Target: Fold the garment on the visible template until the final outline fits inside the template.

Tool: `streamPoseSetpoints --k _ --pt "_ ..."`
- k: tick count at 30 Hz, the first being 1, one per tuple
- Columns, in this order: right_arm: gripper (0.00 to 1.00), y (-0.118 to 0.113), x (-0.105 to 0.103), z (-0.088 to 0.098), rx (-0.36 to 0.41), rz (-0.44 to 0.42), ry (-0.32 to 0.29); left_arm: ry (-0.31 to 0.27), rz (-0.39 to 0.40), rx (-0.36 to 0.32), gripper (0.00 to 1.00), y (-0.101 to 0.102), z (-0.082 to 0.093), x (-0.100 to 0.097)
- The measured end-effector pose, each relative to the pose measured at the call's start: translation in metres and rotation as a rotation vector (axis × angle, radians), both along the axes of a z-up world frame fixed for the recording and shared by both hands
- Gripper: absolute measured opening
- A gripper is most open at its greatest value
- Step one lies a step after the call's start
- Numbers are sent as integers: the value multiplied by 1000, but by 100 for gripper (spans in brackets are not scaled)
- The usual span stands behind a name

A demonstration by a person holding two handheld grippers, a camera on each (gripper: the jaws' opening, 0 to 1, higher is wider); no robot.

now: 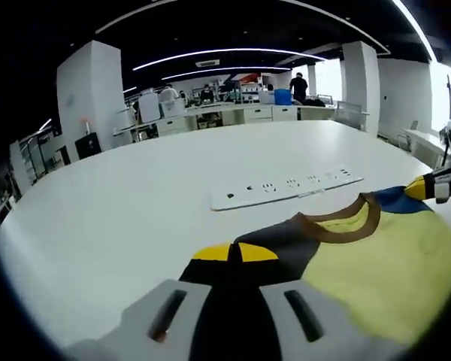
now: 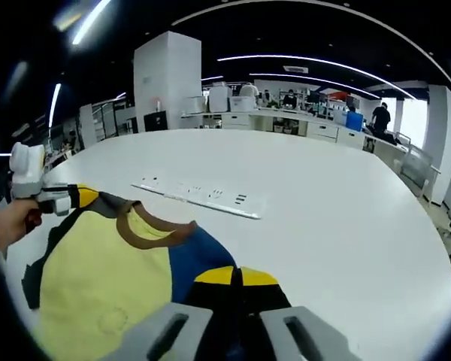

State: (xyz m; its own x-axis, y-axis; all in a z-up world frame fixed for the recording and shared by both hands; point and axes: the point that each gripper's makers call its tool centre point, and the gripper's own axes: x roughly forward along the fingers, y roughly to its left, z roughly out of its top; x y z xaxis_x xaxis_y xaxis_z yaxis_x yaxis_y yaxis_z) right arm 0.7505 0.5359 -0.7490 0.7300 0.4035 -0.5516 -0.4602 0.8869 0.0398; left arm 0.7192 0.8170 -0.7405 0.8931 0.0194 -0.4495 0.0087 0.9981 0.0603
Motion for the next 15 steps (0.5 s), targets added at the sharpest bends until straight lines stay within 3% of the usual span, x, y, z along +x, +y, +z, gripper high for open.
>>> streamPoseSetpoints --k 6,9,15 --pt "0 0 -1 -8 -46 -4 13 32 -21 36 1 1 -11 -4" --pt "0 -4 -3 -12 -34 -26 38 32 -25 30 11 4 -11 -4" --pt "31 -2 -8 4 38 -27 50 -26 -20 3 29 10 15 -11"
